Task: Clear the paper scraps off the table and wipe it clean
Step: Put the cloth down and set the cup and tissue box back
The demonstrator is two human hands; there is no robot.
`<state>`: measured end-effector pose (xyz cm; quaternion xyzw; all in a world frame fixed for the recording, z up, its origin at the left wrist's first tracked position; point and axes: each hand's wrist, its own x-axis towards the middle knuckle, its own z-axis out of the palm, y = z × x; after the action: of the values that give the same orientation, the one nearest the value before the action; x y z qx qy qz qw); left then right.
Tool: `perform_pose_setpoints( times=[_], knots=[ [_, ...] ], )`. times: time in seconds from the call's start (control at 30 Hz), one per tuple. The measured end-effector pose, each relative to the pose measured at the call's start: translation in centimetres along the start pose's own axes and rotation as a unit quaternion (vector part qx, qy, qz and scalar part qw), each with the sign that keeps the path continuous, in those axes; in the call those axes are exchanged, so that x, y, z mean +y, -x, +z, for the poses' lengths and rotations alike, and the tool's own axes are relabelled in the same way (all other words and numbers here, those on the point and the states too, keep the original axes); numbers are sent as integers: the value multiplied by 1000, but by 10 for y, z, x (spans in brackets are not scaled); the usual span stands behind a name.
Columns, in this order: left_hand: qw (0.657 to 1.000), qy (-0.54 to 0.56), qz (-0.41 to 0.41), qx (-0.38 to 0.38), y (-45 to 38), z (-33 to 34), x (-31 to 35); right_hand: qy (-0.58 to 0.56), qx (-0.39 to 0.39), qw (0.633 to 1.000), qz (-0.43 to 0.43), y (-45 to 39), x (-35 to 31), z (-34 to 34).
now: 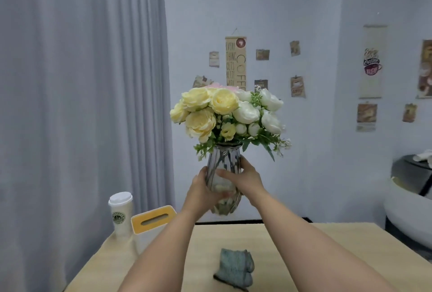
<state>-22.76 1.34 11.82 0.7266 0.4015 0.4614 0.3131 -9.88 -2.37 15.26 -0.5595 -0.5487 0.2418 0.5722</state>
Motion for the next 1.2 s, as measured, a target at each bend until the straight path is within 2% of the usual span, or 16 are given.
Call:
perform_pose_setpoints(
  times=[0.27, 0.57, 0.83, 1.2],
  knots=[
    [993, 27, 47, -100, 0, 146, 87, -2, 86, 996, 24, 18, 25, -172],
    [974, 71, 17, -213, 14, 327, 69, 46, 168, 978, 115, 50, 143, -295],
    [965, 83, -37, -247, 33, 432, 8, 80, 197, 958, 190, 66, 245, -335],
    [963, 95, -48, -249, 41, 478, -27, 74, 206, 953, 211, 68, 307, -349]
  ],
)
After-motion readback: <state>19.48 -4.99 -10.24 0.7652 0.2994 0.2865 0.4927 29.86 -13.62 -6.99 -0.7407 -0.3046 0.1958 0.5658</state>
